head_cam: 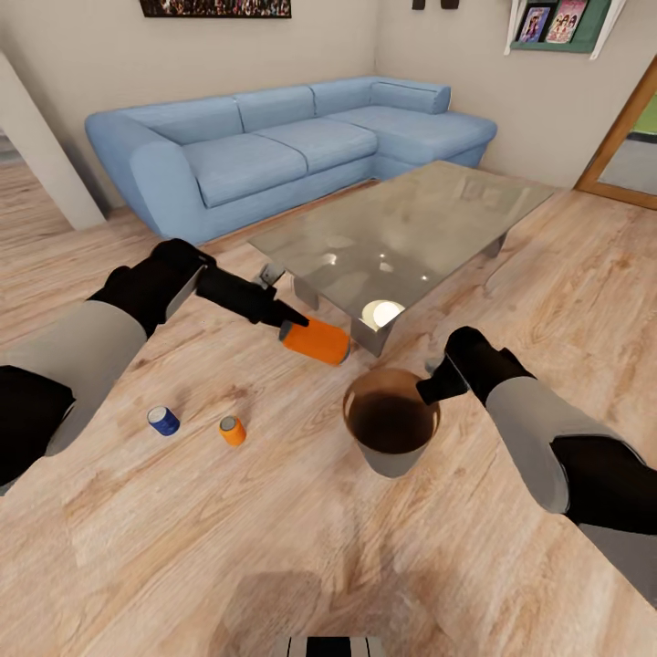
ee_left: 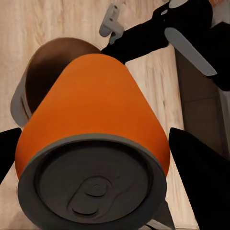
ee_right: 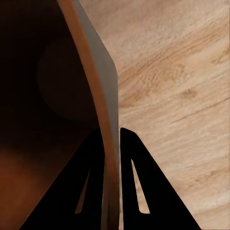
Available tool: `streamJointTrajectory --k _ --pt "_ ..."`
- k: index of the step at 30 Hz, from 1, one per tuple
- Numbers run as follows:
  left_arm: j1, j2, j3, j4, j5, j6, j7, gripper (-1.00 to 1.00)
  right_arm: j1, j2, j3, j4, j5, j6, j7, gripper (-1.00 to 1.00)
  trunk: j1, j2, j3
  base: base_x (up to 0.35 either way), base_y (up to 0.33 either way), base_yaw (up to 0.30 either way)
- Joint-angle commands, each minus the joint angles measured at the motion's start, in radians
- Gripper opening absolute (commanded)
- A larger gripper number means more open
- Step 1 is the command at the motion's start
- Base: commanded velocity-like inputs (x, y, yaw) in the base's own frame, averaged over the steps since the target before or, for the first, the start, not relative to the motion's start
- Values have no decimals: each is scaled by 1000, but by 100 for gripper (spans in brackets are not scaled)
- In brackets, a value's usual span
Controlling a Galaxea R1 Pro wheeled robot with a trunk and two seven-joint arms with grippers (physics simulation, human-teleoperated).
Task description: Put the three can of soda from the living room inside the tash can in the kitchen.
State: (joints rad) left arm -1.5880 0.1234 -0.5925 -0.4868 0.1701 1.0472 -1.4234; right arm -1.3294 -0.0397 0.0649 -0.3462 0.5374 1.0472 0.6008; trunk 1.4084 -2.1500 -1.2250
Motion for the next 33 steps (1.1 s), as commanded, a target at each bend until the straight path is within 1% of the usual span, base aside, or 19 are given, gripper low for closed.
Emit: streamJointTrajectory --k 1,5,6,8,9,11,13,14,17,19,20,22,24,27,31,33 --pt "-1 -10 -7 1 -1 0 0 -100 0 12 1 -2 13 0 3 -100 0 0 0 0 0 0" --pt "-2 -24 -14 -3 -1 0 1 -100 0 37 0 -7 13 0 2 -100 0 0 0 0 0 0" --pt "-2 -37 -16 -5 -2 0 2 -100 -1 50 -2 -8 13 0 2 -100 0 0 0 0 0 0" --pt "-3 -59 -28 -5 -3 0 6 -100 -1 69 -24 -10 14 0 1 -100 0 0 0 0 0 0" --pt "-3 -64 -34 -5 -4 0 7 -100 -1 73 -29 -10 15 0 -1 -100 0 0 0 0 0 0" --pt "-2 -92 -88 -5 -4 0 8 -100 -1 96 -42 -11 15 0 -28 -100 0 0 0 0 0 0" --pt "-2 -105 -108 -6 -3 0 9 -100 -1 105 -44 -12 15 0 -38 -100 0 0 0 0 0 0" --pt "-2 -119 -122 -5 -3 0 9 -100 -1 113 -46 -12 15 0 -45 -100 0 0 0 0 0 0" --pt "-2 -138 -138 -4 -4 0 11 -100 -1 125 -47 -13 15 0 -53 -100 0 0 0 0 0 0" --pt "-1 -145 -146 -3 -4 0 16 -100 -2 130 -48 -14 16 0 -55 -100 0 0 0 0 0 0" --pt "-1 -149 -155 -2 -4 0 30 -100 -3 132 -49 -14 16 0 -56 -100 0 0 0 0 0 0" --pt "-1 -151 -159 -2 -3 0 43 -100 -4 132 -50 -13 16 0 -57 -100 0 0 0 0 0 0" --pt "1 -159 -163 -2 -2 0 70 -100 -8 134 -50 -10 17 0 -57 -100 0 0 0 0 0 0" --pt "5 -174 -165 -4 -2 0 101 -100 -11 137 -51 -6 17 0 -59 -100 0 0 0 0 0 0" --pt "7 -187 -166 -6 -3 0 141 -100 -12 139 -51 -4 16 0 -59 -100 0 0 0 0 0 0" --pt "7 -189 -166 -7 -4 0 154 -100 -12 139 -52 -4 16 0 -59 -100 0 0 0 0 0 0"
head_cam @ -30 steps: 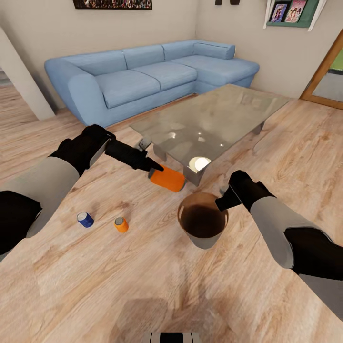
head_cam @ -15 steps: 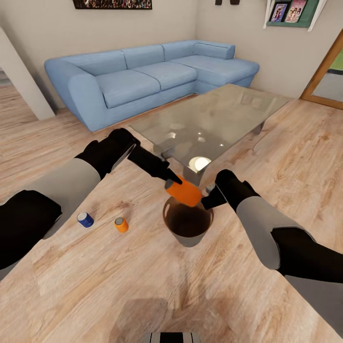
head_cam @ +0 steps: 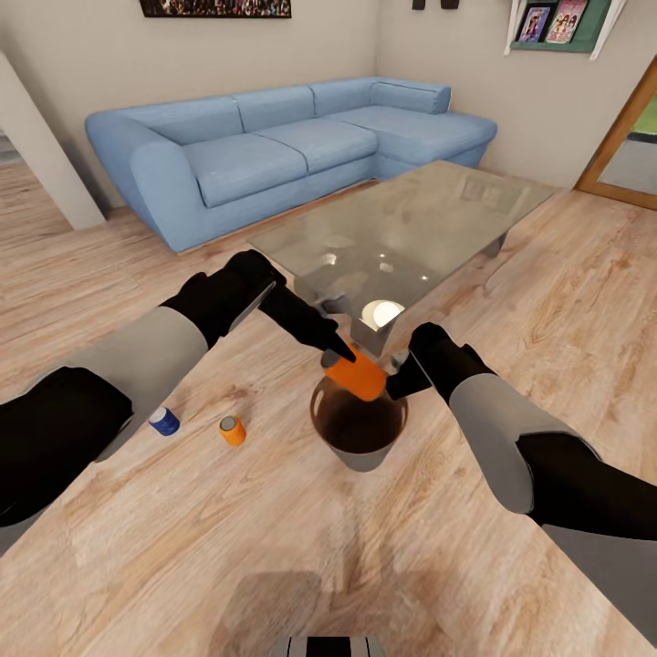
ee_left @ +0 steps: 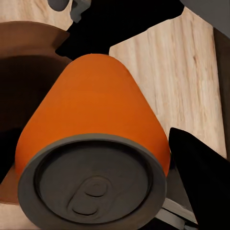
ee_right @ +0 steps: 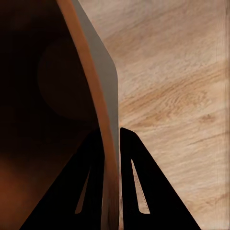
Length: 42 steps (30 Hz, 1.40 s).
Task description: Put the three can of soda from the living room inside the tash can in the kitchen.
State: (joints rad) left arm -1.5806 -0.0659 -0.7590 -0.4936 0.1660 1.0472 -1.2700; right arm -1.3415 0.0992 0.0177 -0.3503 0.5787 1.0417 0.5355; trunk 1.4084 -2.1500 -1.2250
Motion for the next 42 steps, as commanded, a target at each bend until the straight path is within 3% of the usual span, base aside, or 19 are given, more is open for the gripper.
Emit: streamJointTrajectory --k 1,13,14,15,21,26,29,31,36,42 --pt "0 -2 -1 -1 0 0 12 -100 0 0 -5 0 -25 6 6 -100 0 0 0 0 0 0" --pt "21 -27 -17 -4 2 0 100 -100 -1 16 -5 1 -24 6 5 -100 0 0 0 0 0 0" --pt "26 -29 -34 -4 2 0 105 -100 -2 16 -5 1 -24 6 5 -100 0 0 0 0 0 0" --pt "40 -31 -78 -3 2 0 111 -100 -4 18 -6 1 -23 6 5 -100 0 0 0 0 0 0" --pt "82 -43 -112 -10 -1 0 117 -100 -19 24 -7 3 -23 6 5 -100 0 0 0 0 0 0" --pt "102 -45 -117 -12 -68 0 118 -100 -28 24 -7 3 -23 6 4 -100 0 0 0 0 0 0" --pt "141 -46 -118 -16 -119 0 118 -100 -31 30 -7 4 -24 6 4 -100 0 0 0 0 0 0" --pt "151 -47 -118 -17 -135 0 121 -100 -39 35 -8 5 -24 6 5 -100 0 0 0 0 0 0" --pt "157 -48 -117 -18 -136 0 189 -100 -48 40 -18 6 -24 6 4 -100 0 0 0 0 0 0" --pt "159 -65 -117 -24 -132 0 222 -100 -53 62 -43 7 -25 6 4 -100 0 0 0 0 0 0"
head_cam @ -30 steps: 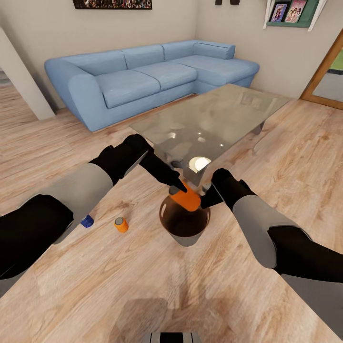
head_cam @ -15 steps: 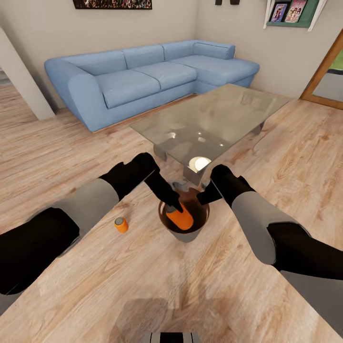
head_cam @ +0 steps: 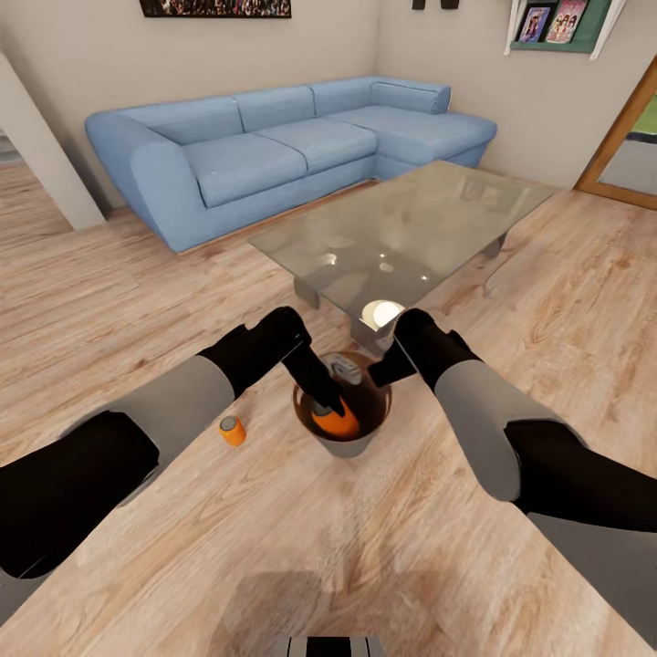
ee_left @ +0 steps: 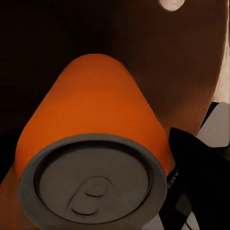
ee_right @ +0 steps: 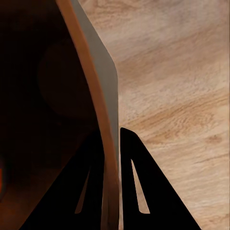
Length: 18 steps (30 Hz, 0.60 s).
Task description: Put the three can of soda from the living room inside the tash can in the kitchen.
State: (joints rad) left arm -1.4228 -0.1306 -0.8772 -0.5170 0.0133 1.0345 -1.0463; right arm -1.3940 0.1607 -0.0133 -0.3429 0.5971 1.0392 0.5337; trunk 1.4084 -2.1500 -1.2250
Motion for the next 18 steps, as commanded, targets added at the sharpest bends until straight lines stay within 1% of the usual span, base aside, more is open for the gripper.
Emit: streamJointTrajectory --k 1,6,17,18 --pt "1 -1 1 -3 21 13 -1 -100 -1 2 -13 -1 -43 8 6 -100 0 0 0 0 0 0" --pt "11 -4 1 -12 19 13 5 -100 -2 14 -17 -1 -45 8 7 -100 0 0 0 0 0 0" --pt "29 -3 1 -10 10 13 34 -100 -2 14 -24 -1 -45 8 7 -100 0 0 0 0 0 0" --pt "29 -3 2 -10 10 13 37 100 -2 14 -24 -1 -45 8 8 -100 0 0 0 0 0 0"
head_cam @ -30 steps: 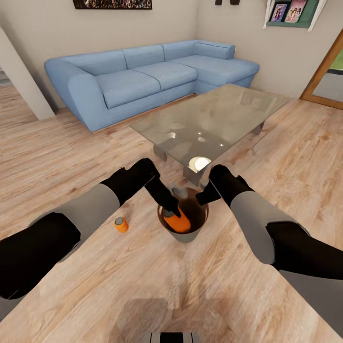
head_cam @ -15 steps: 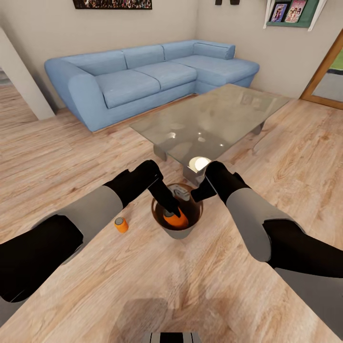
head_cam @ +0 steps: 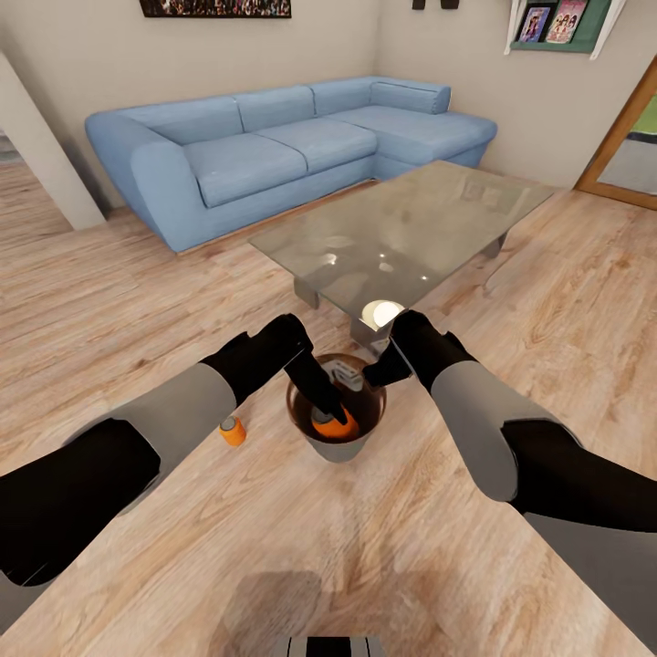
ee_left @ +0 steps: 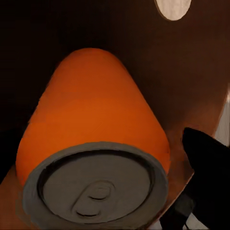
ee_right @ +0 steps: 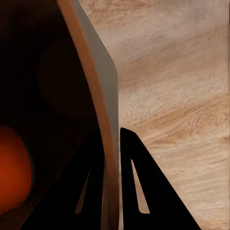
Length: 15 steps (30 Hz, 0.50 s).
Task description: Put the three can of soda from the living room inside the tash can in the kitchen.
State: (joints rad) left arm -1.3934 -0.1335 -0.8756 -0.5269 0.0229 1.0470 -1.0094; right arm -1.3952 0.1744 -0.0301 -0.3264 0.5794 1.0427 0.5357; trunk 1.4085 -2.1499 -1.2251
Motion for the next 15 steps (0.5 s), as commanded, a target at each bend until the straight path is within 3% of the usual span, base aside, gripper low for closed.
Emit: streamJointTrajectory --k 1,15 --pt "0 0 0 0 2 0 5 100 -1 0 -8 -17 -27 4 6 -100 0 0 0 0 0 0" --pt "1 11 4 -3 3 0 13 100 -2 -2 -25 -17 -27 4 6 -100 0 0 0 0 0 0"
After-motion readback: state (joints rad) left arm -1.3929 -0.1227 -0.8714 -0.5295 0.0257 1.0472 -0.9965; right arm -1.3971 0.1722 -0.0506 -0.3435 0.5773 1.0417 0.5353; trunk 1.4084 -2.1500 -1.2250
